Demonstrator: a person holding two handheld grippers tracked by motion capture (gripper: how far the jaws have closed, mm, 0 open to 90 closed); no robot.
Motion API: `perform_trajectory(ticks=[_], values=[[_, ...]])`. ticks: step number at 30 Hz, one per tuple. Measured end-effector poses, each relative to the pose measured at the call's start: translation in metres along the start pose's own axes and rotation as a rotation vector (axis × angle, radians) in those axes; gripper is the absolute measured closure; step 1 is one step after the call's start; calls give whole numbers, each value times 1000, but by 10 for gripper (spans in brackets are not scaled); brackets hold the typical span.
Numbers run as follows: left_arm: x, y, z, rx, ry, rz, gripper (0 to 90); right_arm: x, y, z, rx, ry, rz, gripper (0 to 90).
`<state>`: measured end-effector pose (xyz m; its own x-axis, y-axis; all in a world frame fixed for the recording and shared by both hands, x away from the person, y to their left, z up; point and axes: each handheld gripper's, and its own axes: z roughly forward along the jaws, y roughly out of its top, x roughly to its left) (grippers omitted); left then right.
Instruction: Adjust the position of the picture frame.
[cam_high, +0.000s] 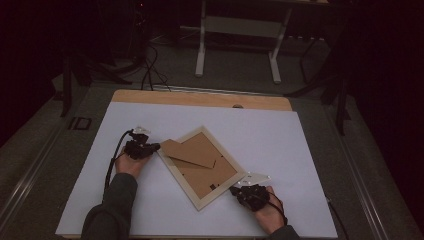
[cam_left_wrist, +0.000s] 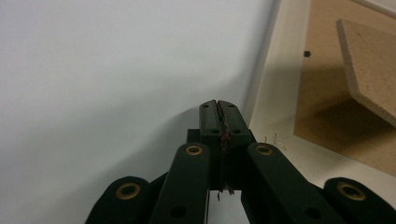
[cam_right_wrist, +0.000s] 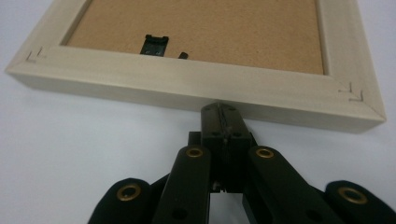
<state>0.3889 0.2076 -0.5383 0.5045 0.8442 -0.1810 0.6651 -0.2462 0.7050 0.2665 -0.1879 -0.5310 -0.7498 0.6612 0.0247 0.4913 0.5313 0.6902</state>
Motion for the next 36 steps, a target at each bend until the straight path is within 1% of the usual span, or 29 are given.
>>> perform_trajectory(ticks=[2,3,4,5,8,9,11,13,15,20,24,29,30,33,36], values=[[0,-1,0,0,-8,1,900,0,0,0,0,0,0,897],[-2,-2,-1,-3,-18,5,900,-2,0,0,-1,-3,7,897],[-3,-3,-1,-2,-21,5,900,-5,-1,-1,2,-17,19,897],[-4,-3,-1,2,-27,13,900,-6,-1,-2,1,-19,19,897],[-4,-3,-1,4,-28,14,900,-7,-1,-2,1,-23,29,897],[-7,-3,-2,14,-34,26,900,-8,-2,-3,1,-28,35,897],[-9,-5,-3,11,-37,28,900,-9,-2,-3,1,-28,43,897],[-9,-7,-3,-1,-47,17,900,-9,-2,-3,1,-28,54,898],[-9,-8,-3,-4,-52,13,900,-9,-2,-3,3,-30,60,897],[-13,-9,-4,-2,-54,21,900,-6,-1,-2,2,-28,71,898],[-12,-12,-4,-17,-66,7,900,-6,-1,-2,0,-24,82,898],[-13,-14,-5,-25,-61,-2,900,-6,-1,-2,1,-20,92,898],[-14,-15,-5,-29,-60,-3,900,-7,-1,-2,3,-18,98,898],[-15,-17,-6,-30,-57,-3,900,-11,-1,-2,2,-1,136,898],[-18,-16,-7,-18,-48,11,900,-12,0,-2,5,-11,148,898]])
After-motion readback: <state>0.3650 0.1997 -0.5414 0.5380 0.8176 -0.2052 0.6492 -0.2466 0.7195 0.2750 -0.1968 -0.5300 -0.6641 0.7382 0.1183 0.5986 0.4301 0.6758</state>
